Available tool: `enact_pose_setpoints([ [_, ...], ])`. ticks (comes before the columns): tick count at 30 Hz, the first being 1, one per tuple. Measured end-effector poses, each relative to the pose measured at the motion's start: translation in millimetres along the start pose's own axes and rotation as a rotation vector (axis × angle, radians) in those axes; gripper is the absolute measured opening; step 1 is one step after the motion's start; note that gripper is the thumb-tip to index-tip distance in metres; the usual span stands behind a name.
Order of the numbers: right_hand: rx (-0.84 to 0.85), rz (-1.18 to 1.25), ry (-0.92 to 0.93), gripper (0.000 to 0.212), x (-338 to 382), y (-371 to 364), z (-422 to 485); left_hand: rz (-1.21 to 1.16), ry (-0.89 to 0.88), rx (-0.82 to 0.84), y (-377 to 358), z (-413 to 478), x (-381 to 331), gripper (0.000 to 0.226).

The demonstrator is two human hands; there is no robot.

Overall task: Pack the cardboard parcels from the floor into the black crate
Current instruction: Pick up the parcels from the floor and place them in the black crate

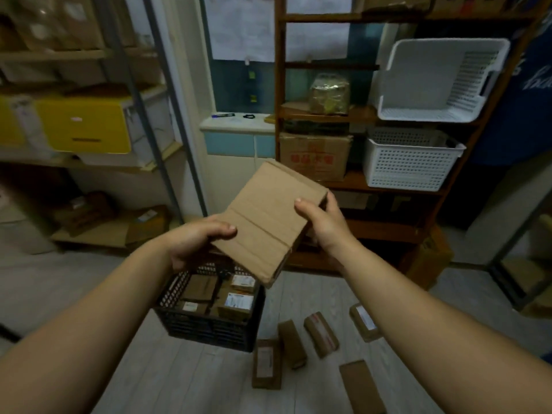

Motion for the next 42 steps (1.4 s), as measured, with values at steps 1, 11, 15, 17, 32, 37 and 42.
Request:
enact_pose_setpoints([
  [1, -0.037, 0.031, -0.007, 0.056, -3.0, -20.5, -1.7, -0.057, -0.031, -0.073, 20.9, -1.3, -2.3, 0.062],
  [11, -0.146, -0.033, -0.142, 0.045, -51.5, -167.5, 0.3, -0.122, -0.120, -0.263, 156.9, -0.8, 4.9, 0.056],
  [15, -0.094, -0.150, -0.110, 0.045, -67.0, -205.1, 25.8, -0.097, -0.118, -0.301, 203.8, 26.7, 6.6, 0.065],
  [17, -0.079, -0.193, -0.095, 0.040, -76.2, -221.3, 45.8, -0.082, -0.101, -0.336, 223.5, 47.5, 8.5, 0.063],
  [32, 0.147, -0.481, -0.025, 0.071, -155.7, -363.3, 225.0, 0.230, -0.015, -0.433, 373.2, 237.4, -13.8, 0.074],
  [37, 0.173, -0.557, -0.106, 0.088, -207.3, -392.6, 256.9, 0.354, 0.012, -0.345, 412.7, 308.6, 2.9, 0.078],
  [42, 0.055, -0.644, -0.273, 0.099, -261.3, -411.0, 274.7, 0.554, -0.021, -0.140, 442.5, 378.1, 37.2, 0.087],
])
Point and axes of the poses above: each hand's wrist, its own z-axis towards the middle knuckle, its own y-axis out of the back of the hand, x = y × z, the point moved 3 cm from there along z, towards the middle knuckle, and after that the axes turned 6 degrees about -x, right-handed, at the moved point
